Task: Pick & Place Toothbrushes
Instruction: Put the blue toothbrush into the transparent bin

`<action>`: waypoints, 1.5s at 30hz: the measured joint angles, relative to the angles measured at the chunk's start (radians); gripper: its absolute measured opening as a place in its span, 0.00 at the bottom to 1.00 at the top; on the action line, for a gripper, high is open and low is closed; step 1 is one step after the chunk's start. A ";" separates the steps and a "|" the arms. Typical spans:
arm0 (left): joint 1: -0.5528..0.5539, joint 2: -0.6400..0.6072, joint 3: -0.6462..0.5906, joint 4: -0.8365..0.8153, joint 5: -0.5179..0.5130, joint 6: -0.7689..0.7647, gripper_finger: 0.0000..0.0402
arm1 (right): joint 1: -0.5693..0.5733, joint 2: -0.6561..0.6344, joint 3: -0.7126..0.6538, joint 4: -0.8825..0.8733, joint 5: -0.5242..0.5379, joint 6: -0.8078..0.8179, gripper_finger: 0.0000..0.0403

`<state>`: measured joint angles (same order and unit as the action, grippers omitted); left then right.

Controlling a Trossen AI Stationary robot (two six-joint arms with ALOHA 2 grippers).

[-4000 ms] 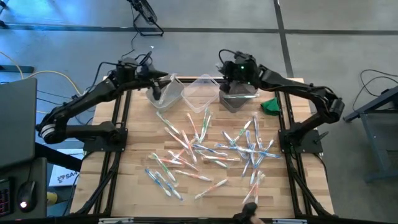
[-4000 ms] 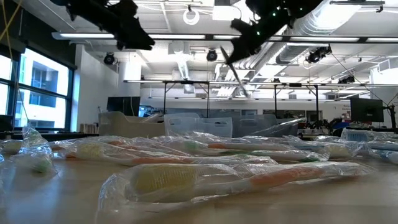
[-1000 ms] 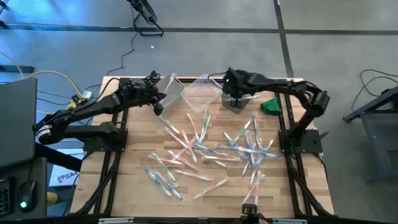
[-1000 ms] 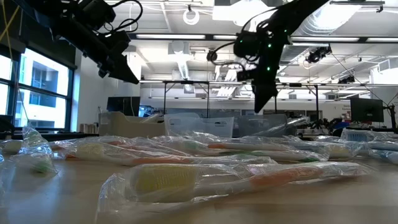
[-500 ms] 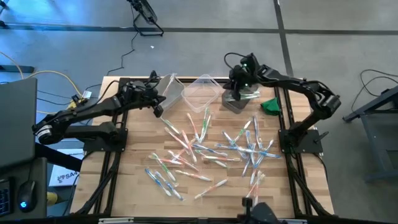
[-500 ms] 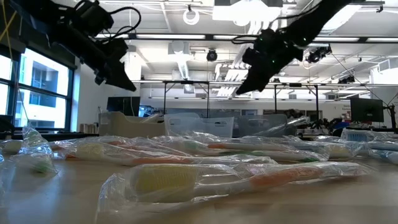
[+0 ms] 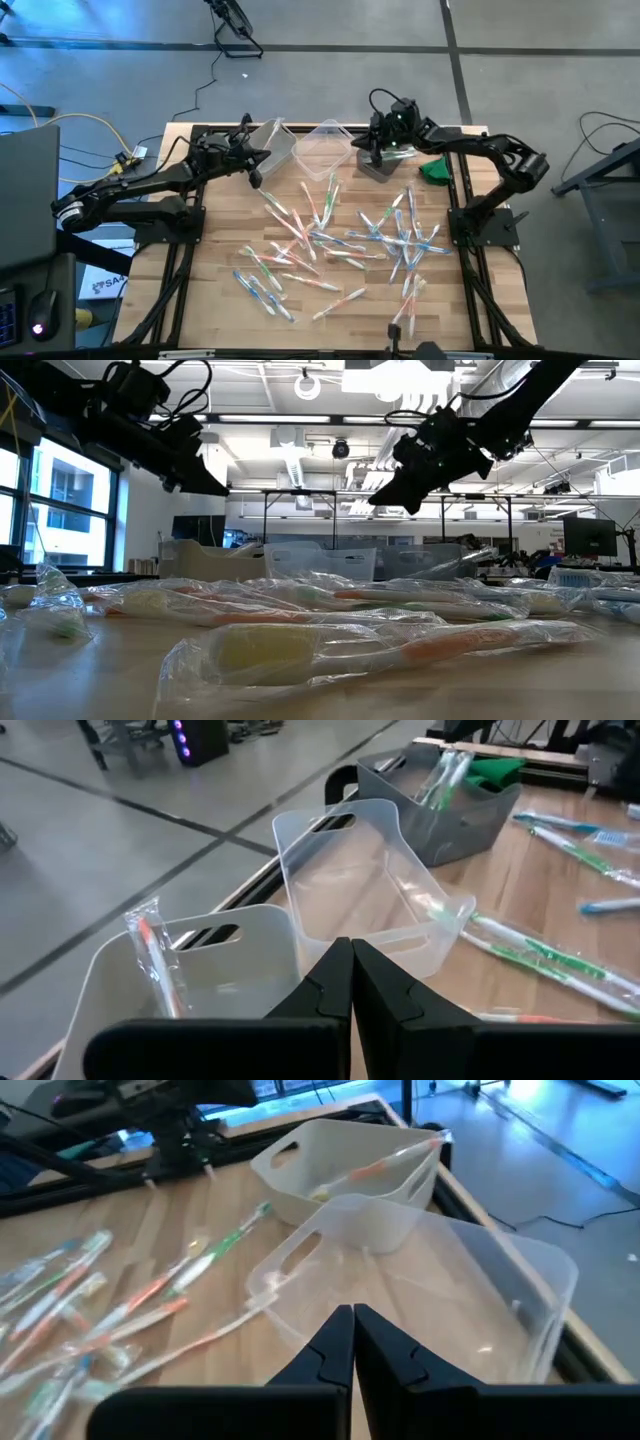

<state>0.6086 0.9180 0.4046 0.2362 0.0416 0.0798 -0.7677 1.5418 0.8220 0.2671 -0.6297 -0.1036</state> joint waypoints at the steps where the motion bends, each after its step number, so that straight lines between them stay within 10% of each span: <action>1: 0.000 0.000 0.000 0.000 0.000 0.007 0.00 | 0.006 -0.012 -0.016 0.016 0.011 0.007 0.01; 26: 0.000 0.000 0.000 0.001 -0.022 0.102 0.00 | 0.411 -0.582 -0.188 -0.392 0.935 0.213 0.01; 45: 0.000 0.000 0.000 0.053 -0.020 0.099 0.00 | 0.865 -0.582 -0.187 -0.864 0.878 0.812 0.01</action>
<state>0.6083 0.9180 0.4042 0.2891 0.0216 0.1791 0.0974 0.9596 0.6346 -0.5968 0.2486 0.7081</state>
